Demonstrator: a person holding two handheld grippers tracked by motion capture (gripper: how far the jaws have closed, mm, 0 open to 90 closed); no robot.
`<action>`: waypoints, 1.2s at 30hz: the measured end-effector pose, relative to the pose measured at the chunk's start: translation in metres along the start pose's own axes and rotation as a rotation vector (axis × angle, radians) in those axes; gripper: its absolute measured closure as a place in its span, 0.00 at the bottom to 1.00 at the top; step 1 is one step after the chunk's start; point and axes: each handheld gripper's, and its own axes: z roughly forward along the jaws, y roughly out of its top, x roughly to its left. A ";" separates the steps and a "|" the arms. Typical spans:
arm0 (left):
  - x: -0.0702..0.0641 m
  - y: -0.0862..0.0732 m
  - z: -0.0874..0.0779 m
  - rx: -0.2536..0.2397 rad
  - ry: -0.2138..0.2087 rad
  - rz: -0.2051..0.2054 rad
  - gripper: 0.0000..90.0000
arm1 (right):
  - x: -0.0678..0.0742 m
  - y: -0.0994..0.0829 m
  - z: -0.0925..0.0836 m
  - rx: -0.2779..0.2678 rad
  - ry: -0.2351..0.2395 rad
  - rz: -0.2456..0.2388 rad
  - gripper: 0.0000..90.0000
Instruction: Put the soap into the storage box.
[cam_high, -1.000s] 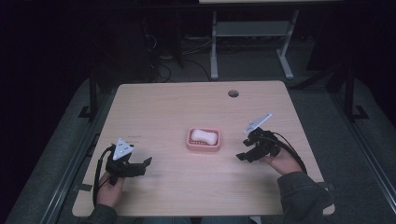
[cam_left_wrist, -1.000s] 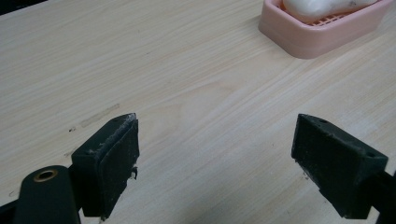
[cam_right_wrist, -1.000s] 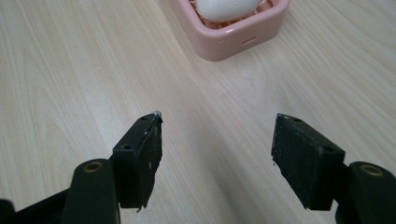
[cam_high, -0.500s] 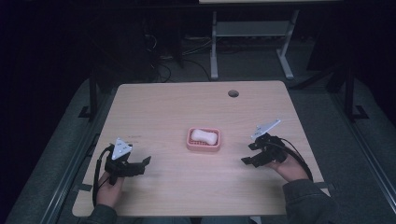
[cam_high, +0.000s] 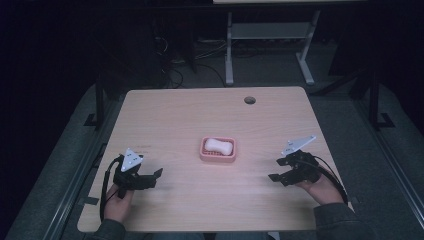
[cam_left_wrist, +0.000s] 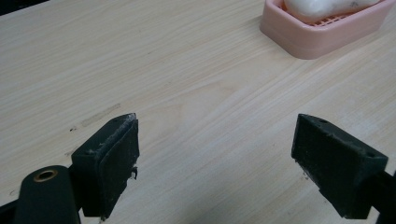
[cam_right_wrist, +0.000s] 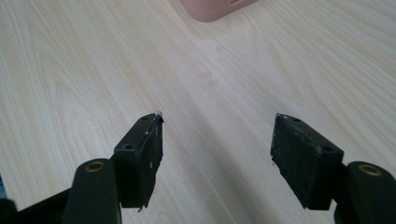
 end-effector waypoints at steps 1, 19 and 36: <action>0.000 0.000 0.000 -0.001 -0.001 0.000 0.16 | 0.000 -0.002 -0.001 -0.002 -0.003 0.002 0.37; -0.001 -0.001 0.000 0.008 -0.001 0.001 0.16 | 0.006 -0.039 -0.011 -0.011 -0.027 0.050 0.37; -0.002 -0.001 0.001 0.011 -0.005 0.008 0.16 | 0.017 -0.068 -0.016 -0.044 -0.034 0.078 0.37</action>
